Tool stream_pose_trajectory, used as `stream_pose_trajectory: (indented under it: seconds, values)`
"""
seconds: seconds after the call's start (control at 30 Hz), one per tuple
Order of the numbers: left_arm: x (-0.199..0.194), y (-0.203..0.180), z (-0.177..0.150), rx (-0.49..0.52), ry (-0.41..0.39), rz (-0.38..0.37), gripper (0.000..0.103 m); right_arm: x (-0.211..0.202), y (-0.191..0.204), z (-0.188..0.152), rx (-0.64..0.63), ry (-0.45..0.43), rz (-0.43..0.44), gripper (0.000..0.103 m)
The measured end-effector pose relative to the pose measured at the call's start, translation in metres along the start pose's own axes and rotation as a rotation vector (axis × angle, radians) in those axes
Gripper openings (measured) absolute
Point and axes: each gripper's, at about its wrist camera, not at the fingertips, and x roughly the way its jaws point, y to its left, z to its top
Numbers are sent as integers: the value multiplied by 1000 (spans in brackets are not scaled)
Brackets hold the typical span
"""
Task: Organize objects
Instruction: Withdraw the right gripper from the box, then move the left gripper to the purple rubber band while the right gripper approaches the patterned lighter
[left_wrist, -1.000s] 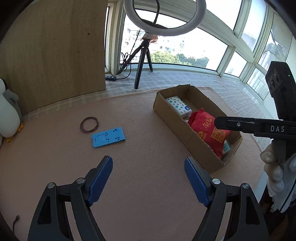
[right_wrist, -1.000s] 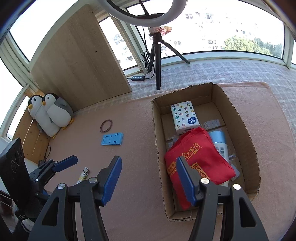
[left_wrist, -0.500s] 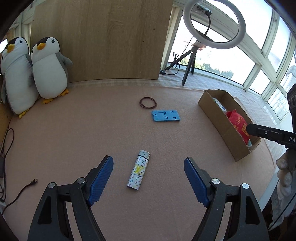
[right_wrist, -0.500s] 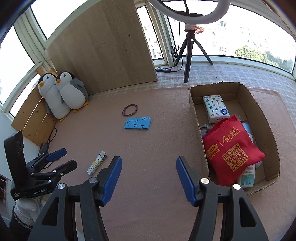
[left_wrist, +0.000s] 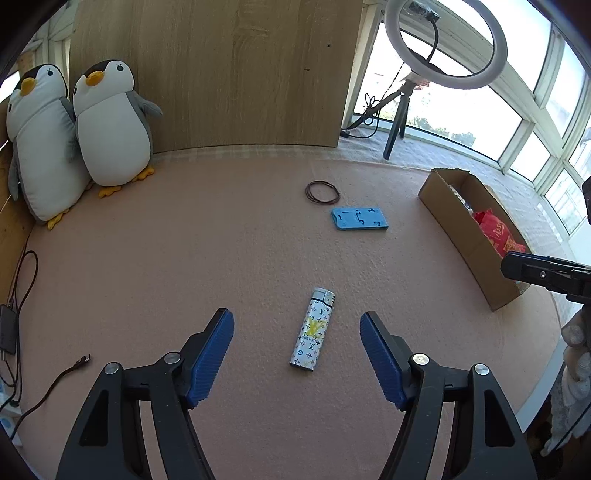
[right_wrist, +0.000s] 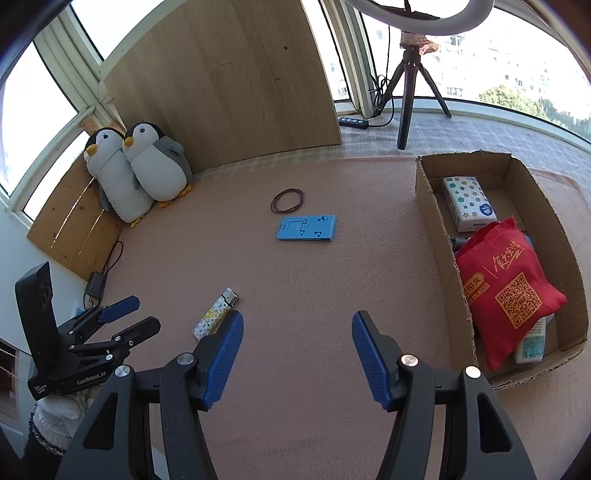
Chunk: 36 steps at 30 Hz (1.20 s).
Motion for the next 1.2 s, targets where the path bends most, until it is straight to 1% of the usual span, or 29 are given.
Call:
stream_pose_trajectory:
  seconds: [0.17, 0.27, 0.37, 0.43, 0.5, 0.57, 0.67, 0.8, 0.87, 0.9, 1.0, 1.07, 1.13, 1.2]
  values:
    - [23, 4, 51, -20, 4, -18, 74, 2, 1, -4, 9, 6, -5, 57]
    - [45, 3, 84, -27, 2, -4, 74, 1, 0, -6, 13, 3, -20, 57]
    - [73, 3, 114, -35, 23, 18, 74, -1, -2, -8, 21, 1, -28, 57]
    - [93, 2, 131, -36, 47, 26, 74, -2, -3, -10, 22, 3, -34, 57]
    - [114, -1, 143, -42, 85, 18, 74, -3, -5, -13, 23, 7, -40, 57]
    - [136, -8, 154, -23, 123, 25, 74, -4, -7, -16, 29, 12, -43, 57]
    - [165, -17, 162, -3, 185, 45, 72, -6, -13, -22, 43, 18, -50, 57]
    - [194, -26, 164, 14, 235, 90, 70, -10, -24, -25, 77, 20, -57, 57]
    - [206, -30, 162, 36, 258, 121, 66, -11, -29, -27, 92, 18, -62, 57]
    - [210, -30, 161, 42, 262, 133, 65, -12, -32, -27, 99, 18, -64, 57]
    - [219, -29, 159, 27, 270, 137, 63, -13, -37, -28, 112, 17, -68, 57]
    - [224, -28, 158, 24, 276, 144, 59, -12, -38, -29, 116, 21, -67, 57]
    - [225, -27, 158, 22, 268, 144, 59, -10, -38, -28, 116, 27, -65, 57]
    - [224, -24, 158, 16, 265, 149, 57, -8, -37, -27, 110, 33, -63, 57]
